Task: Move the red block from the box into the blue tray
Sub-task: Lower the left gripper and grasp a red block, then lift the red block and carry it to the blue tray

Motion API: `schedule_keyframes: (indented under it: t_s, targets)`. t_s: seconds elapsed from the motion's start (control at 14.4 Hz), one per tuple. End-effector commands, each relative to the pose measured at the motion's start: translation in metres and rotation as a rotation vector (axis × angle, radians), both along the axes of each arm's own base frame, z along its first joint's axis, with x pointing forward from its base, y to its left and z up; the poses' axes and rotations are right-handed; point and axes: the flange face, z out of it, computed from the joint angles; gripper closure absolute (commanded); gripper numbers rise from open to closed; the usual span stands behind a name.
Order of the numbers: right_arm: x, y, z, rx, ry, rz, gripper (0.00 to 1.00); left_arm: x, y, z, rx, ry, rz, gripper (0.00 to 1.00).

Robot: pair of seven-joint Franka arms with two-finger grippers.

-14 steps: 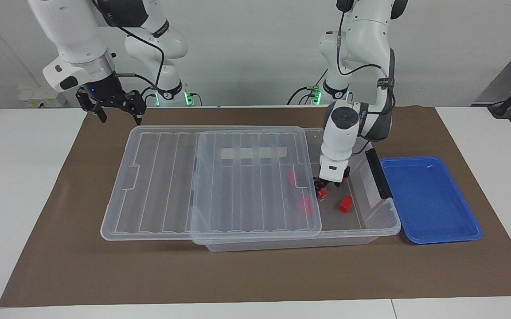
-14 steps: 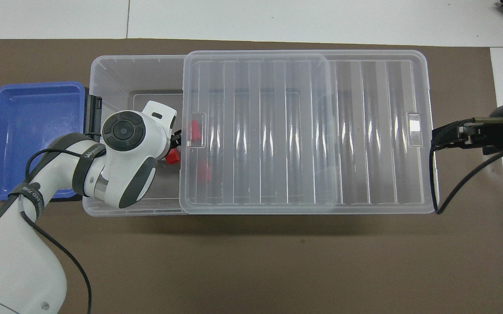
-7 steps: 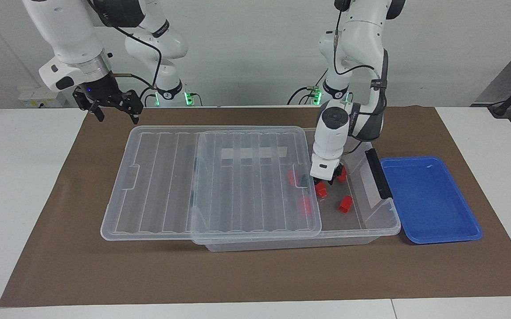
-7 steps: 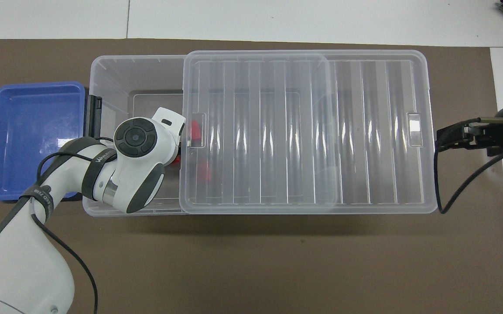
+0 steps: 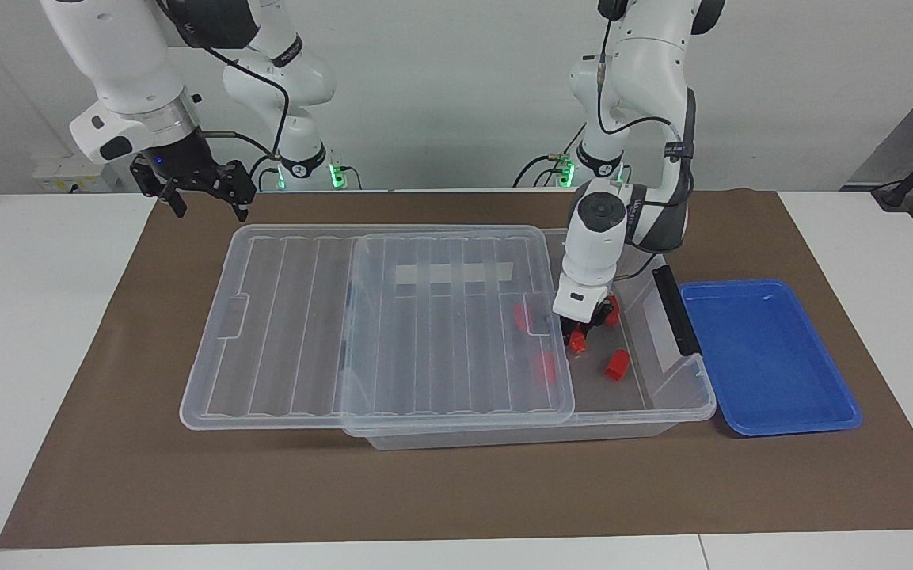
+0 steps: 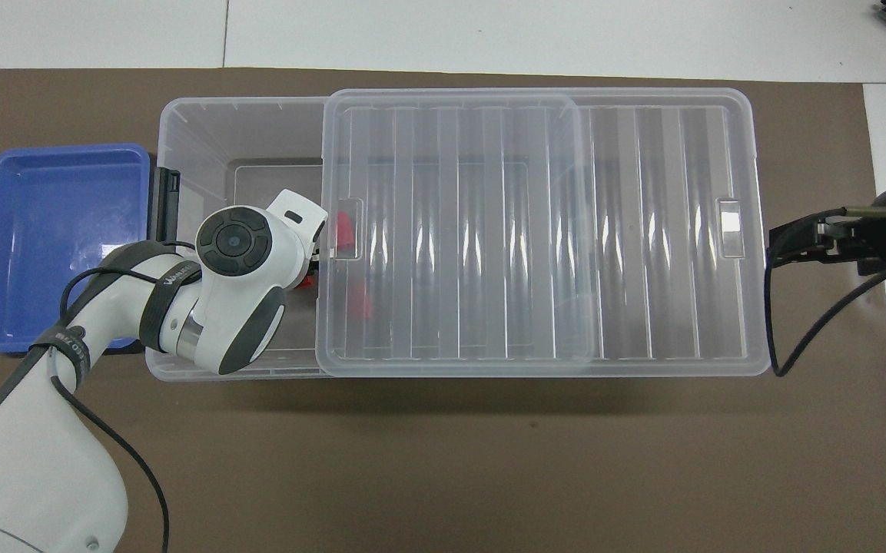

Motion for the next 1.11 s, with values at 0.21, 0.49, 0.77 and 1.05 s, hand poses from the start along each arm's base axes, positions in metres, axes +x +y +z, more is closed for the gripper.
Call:
schedule_keyframes:
  t_s: [0.21, 0.49, 0.77, 1.05]
  targets:
    - [-0.007, -0.002, 0.004, 0.016, -0.004, -0.006, 0.00, 0.026, 0.036, 0.077, 0.085, 0.090, -0.056, 0.83]
    - [-0.007, -0.002, 0.003, 0.016, -0.003, -0.006, 0.00, 0.033, 0.058, 0.113, 0.079, 0.122, -0.085, 0.81]
    - [-0.007, -0.002, 0.003, 0.016, -0.003, -0.006, 0.00, 0.030, 0.100, 0.199, 0.054, 0.235, -0.150, 0.81]
    - [-0.007, -0.002, 0.003, 0.016, -0.003, -0.006, 0.00, 0.034, 0.199, 0.256, 0.022, 0.294, -0.255, 0.81]
